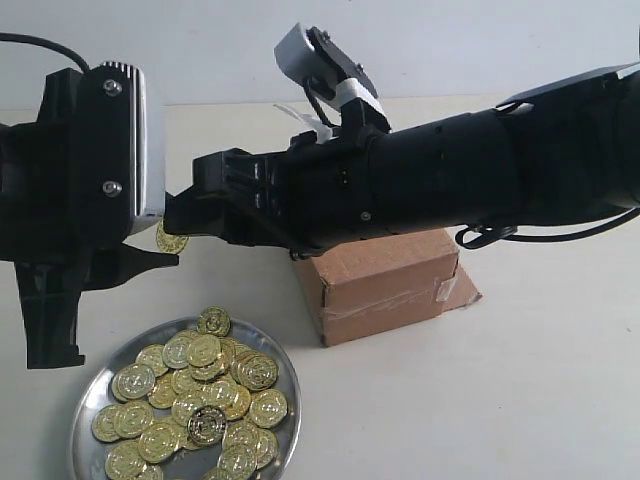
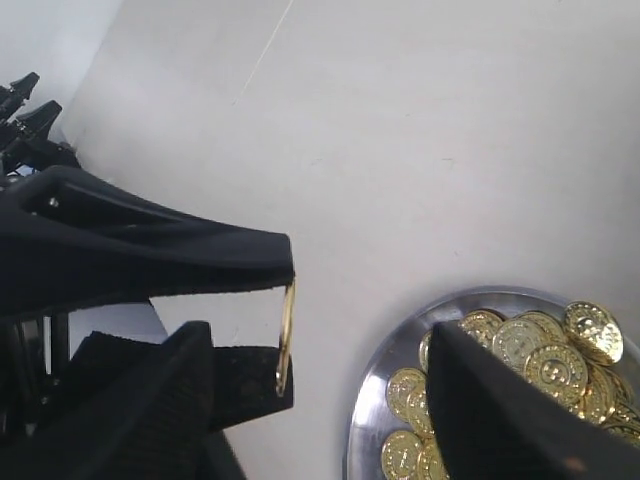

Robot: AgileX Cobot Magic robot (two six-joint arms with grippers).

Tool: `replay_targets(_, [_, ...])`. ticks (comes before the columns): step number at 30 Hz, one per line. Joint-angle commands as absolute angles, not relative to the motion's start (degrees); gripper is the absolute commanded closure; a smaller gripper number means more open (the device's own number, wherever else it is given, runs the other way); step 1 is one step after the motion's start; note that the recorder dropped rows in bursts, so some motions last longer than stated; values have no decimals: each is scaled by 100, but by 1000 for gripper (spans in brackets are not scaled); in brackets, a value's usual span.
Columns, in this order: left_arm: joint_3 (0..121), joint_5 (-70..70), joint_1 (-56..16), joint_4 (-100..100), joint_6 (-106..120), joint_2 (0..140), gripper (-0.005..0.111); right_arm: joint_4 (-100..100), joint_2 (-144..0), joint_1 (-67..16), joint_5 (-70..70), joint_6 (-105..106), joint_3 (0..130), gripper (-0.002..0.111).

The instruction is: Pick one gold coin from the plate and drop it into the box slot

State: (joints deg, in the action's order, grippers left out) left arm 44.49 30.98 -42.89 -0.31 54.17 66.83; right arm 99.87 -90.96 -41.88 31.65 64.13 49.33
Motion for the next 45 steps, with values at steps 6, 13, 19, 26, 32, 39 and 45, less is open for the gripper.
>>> replay_targets(6, [4479,2770,-4441,-448,5433,6641,78,9995,-9119,-4198,3233,6425,4972,56])
replay_targets(13, [4479,2664,-4492,-559,5518,6651,78,9995,-9119,-4198,3171,6425,4972,63])
replay_targets(19, [4479,2664,-4492,-559,5518,6651,78,9995,-9119,-4198,3162,6425,4972,100])
replay_targets(26, [4479,2663,-4492,-559,5544,6671,73,9995,-9109,-4198,3162,6425,4972,108])
replay_targets(32, [4479,2638,-4492,-147,5343,6636,20,9995,-8884,-4198,2129,6425,4972,108])
replay_targets(39, [4479,2915,-4492,918,4221,6343,46,9721,-8894,-4198,127,6435,4972,108])
replay_targets(45, [4457,3043,-4492,931,4188,6055,76,9663,-9187,-4198,-1018,7037,4972,108])
